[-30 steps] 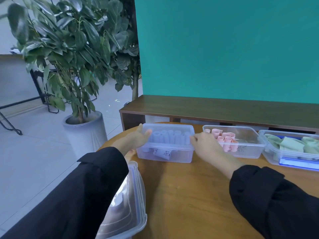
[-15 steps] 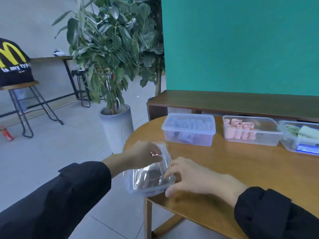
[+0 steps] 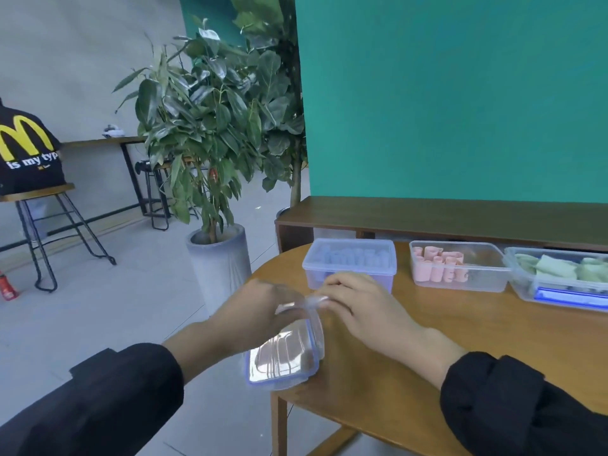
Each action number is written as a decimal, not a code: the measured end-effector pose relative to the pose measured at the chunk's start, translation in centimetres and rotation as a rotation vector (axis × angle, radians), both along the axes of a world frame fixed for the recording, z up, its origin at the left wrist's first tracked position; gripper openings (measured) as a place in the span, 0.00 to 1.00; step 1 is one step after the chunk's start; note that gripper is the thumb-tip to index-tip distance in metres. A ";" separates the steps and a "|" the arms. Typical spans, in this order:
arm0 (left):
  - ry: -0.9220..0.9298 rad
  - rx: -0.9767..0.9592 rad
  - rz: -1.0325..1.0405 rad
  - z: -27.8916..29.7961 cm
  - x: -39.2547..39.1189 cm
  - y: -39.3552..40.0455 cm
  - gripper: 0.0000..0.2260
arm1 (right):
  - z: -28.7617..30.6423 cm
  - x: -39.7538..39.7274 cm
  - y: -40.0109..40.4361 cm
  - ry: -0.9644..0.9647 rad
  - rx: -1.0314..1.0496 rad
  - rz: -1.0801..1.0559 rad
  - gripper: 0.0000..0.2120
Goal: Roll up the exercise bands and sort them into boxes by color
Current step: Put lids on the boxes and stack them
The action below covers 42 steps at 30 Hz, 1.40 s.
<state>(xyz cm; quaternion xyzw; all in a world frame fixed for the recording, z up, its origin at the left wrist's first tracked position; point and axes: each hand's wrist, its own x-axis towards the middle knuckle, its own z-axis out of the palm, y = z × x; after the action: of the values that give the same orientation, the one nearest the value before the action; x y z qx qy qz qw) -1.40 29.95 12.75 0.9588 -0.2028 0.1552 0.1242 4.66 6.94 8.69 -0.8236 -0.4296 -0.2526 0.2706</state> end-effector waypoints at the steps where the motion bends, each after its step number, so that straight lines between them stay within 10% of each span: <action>1: -0.055 0.004 0.008 0.9 0.4 -0.5 0.23 | 0.9 0.3 -0.4 -0.018 0.047 -0.012 0.10; 3: -0.107 -0.015 0.031 3.0 1.1 -2.0 0.32 | 2.8 0.6 -1.6 -0.039 0.136 -0.029 0.10; 8: -0.193 -0.261 -0.026 7.3 3.1 -7.4 0.09 | 6.9 1.1 -6.1 0.034 0.403 -0.113 0.18; 19: -0.044 -0.928 0.027 5.3 12.7 -20.1 0.09 | 5.0 5.7 -20.8 0.556 0.631 -0.542 0.37; 29: 0.265 -1.333 0.095 -0.2 22.6 -27.3 0.08 | 1.0 11.2 -28.9 0.567 0.617 -0.712 0.14; 42: 0.246 -0.600 0.082 -2.7 25.4 -42.4 0.12 | 0.4 12.4 -42.7 0.449 0.473 -1.089 0.12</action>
<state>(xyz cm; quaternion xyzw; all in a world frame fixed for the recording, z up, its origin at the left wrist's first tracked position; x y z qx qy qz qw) 23.99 -12.50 10.03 0.8983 -0.0930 0.0960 0.4185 17.10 -35.77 9.09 -0.8750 0.1854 -0.2630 0.3616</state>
